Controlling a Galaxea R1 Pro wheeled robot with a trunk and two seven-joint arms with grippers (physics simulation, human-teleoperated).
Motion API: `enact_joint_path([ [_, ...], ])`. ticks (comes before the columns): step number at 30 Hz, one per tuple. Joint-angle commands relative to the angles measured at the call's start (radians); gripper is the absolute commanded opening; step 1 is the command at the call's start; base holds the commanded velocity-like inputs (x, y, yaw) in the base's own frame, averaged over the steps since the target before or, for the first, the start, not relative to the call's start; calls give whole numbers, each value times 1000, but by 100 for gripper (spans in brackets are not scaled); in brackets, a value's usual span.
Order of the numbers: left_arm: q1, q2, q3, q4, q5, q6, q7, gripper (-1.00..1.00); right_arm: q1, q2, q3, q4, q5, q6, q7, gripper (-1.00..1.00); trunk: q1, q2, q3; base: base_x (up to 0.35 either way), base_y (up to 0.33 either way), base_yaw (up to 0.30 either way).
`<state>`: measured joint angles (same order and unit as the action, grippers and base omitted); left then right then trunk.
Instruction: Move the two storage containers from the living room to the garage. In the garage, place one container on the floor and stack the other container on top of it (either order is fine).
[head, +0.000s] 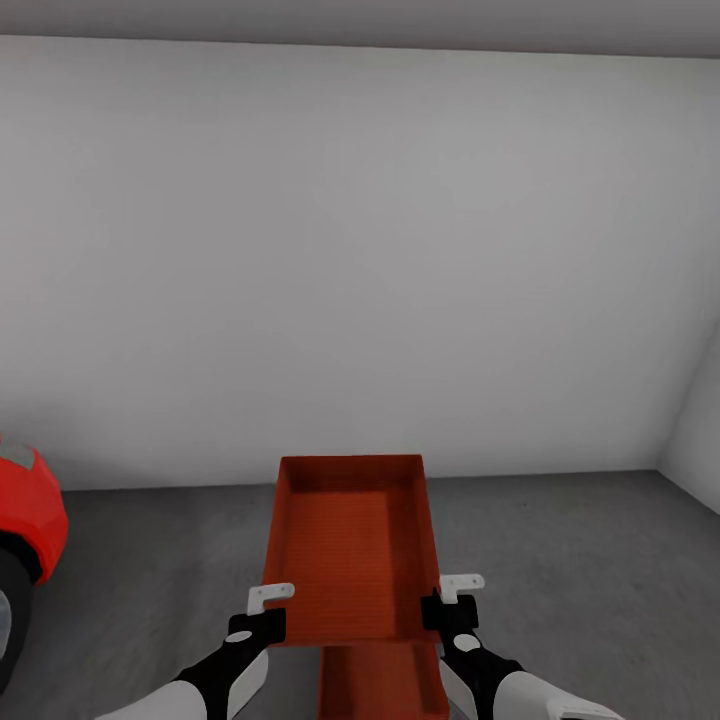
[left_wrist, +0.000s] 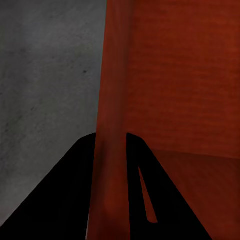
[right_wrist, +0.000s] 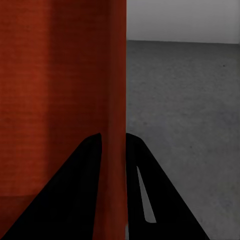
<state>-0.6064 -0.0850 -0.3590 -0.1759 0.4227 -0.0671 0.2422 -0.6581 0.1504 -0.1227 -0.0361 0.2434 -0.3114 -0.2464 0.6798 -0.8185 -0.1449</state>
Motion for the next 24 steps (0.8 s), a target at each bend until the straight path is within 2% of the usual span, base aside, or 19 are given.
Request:
enact_joint_path([
  [1, -1, 5, 8, -1, 10, -2, 9, -100, -2, 1, -49, -1, 34, 2, 7, -100, 0, -1, -3, 0, 0, 0],
  [24, 0, 5, 8, -1, 10, -2, 9, -100, -2, 1, -49, -1, 34, 2, 7, -100, 0, -1, -40, 0, 0, 0],
])
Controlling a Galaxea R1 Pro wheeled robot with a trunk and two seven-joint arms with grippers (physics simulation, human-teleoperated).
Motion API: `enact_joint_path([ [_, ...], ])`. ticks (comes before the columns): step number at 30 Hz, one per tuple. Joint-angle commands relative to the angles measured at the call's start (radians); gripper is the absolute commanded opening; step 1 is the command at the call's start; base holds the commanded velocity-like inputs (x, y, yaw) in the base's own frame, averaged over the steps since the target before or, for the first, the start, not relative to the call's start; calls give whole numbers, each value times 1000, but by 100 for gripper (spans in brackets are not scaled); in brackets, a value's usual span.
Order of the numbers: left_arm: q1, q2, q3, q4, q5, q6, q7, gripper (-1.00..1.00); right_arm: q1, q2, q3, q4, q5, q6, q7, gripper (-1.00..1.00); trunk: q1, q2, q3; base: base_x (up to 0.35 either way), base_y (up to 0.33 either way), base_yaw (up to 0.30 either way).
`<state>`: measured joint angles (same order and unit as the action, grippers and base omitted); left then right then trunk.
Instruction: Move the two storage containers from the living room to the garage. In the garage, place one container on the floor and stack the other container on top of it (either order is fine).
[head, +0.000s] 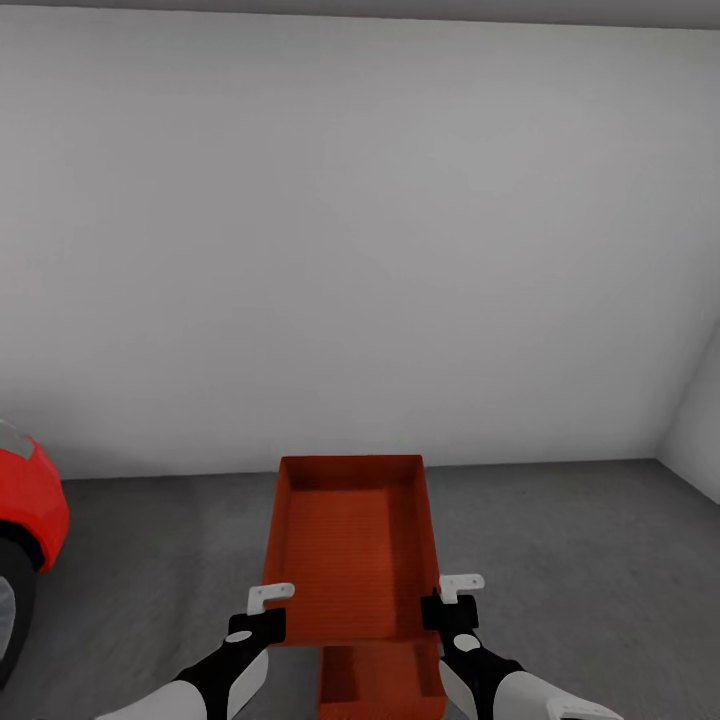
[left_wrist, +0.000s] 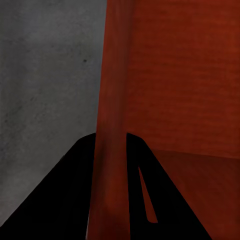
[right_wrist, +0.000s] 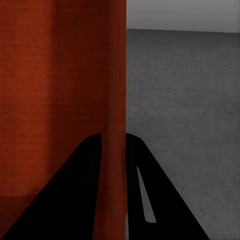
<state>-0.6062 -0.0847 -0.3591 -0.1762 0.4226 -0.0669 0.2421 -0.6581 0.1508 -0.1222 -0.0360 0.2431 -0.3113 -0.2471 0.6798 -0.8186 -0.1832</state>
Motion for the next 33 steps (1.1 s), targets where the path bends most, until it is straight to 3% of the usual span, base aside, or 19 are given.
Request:
enact_joint_path([
  [1, -1, 5, 8, 0, 10, -2, 9, -100, -2, 1, -50, -1, 35, 2, 7, -100, 0, -1, -3, 0, 0, 0],
  [33, -1, 5, 8, 0, 10, -2, 8, -100, -2, 1, -50, -1, 35, 1, 8, -100, 0, -1, -54, 0, 0, 0],
])
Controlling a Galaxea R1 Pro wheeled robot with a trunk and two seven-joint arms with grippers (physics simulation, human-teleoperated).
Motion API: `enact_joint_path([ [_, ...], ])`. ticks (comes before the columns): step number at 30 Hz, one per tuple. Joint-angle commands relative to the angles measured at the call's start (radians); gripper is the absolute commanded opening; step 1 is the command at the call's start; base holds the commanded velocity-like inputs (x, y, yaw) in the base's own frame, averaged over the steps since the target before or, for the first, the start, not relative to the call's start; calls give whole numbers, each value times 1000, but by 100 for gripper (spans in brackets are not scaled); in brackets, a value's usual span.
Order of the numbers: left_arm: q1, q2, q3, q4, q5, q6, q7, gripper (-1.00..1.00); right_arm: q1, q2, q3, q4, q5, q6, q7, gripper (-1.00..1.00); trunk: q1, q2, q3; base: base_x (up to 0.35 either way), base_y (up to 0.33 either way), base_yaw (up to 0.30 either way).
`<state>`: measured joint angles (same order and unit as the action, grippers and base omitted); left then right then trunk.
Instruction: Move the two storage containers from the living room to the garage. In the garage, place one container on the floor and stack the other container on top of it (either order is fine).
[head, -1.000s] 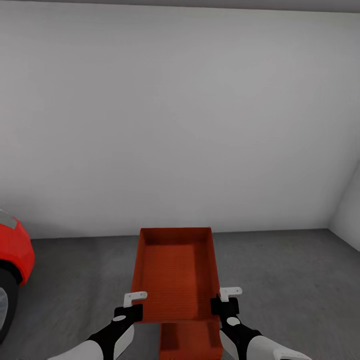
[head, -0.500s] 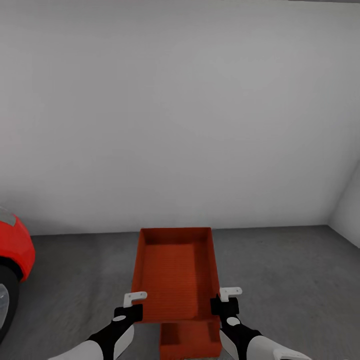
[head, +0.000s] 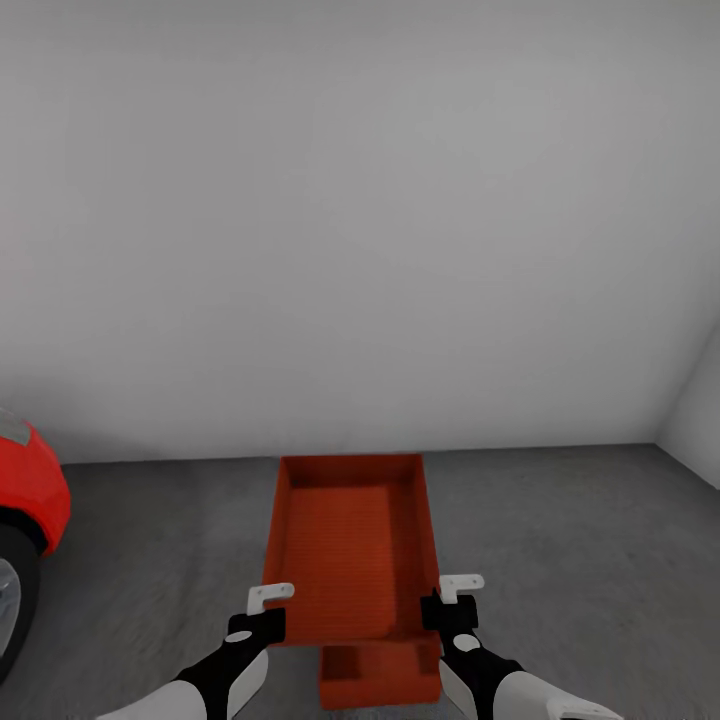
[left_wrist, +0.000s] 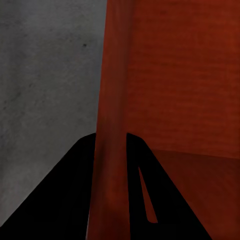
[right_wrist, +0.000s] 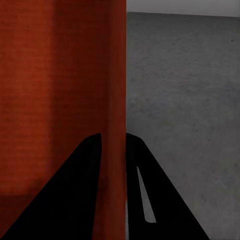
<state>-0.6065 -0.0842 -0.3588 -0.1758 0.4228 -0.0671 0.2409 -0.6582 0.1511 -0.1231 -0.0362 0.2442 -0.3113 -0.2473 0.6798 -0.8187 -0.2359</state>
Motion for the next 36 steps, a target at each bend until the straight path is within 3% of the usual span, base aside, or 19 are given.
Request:
enact_joint_path([
  [1, 0, 4, 8, -1, 10, -2, 9, -100, -1, 1, -49, -1, 33, 1, 8, -100, 0, -1, -3, 0, 0, 0],
  [36, 0, 4, 8, -1, 10, -2, 9, -100, -1, -1, -49, -1, 33, 2, 8, -100, 0, -1, -59, 0, 0, 0],
])
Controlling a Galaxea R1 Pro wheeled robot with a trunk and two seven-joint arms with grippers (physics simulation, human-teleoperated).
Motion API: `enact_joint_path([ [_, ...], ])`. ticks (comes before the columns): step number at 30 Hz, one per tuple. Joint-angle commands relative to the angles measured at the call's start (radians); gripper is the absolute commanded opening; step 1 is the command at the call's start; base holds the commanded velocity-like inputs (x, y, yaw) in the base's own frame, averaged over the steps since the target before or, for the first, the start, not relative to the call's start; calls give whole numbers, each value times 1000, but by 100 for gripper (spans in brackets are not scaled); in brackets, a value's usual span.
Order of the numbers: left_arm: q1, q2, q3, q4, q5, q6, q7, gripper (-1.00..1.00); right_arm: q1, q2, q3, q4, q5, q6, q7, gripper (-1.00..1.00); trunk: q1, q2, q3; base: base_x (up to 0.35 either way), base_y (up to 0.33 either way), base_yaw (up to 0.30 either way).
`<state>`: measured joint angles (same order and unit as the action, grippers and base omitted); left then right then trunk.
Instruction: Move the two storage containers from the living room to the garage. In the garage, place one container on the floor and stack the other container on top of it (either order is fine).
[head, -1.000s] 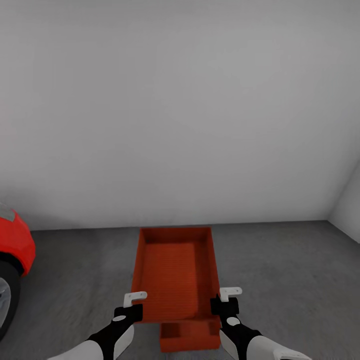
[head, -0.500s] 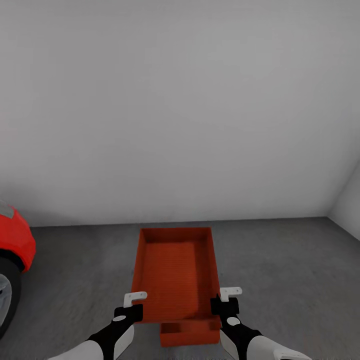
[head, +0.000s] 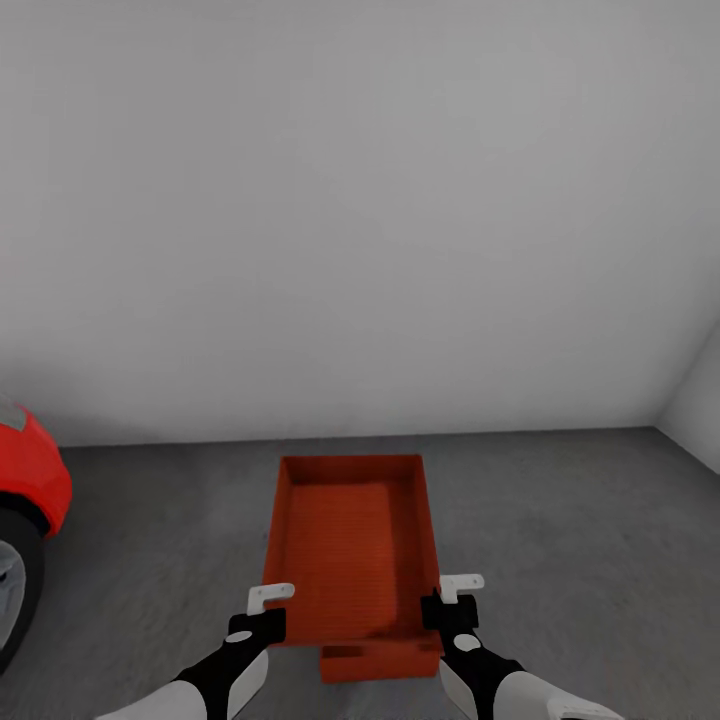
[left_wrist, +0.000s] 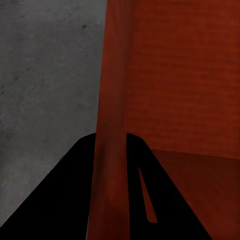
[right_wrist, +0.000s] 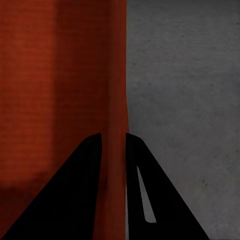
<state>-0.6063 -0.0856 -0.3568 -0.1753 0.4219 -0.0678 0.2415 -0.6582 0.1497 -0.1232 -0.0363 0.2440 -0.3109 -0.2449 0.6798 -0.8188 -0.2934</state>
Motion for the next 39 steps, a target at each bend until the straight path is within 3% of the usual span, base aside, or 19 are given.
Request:
enact_joint_path([
  [1, -1, 6, 6, -1, 11, -1, 9, -100, -1, 1, -49, 0, 34, 2, 6, -100, 0, -1, -3, 0, 0, 0],
  [39, 0, 6, 6, -1, 11, -1, 9, -100, -1, 1, -49, 0, 34, 1, 6, -100, 0, -1, -63, 0, 0, 0],
])
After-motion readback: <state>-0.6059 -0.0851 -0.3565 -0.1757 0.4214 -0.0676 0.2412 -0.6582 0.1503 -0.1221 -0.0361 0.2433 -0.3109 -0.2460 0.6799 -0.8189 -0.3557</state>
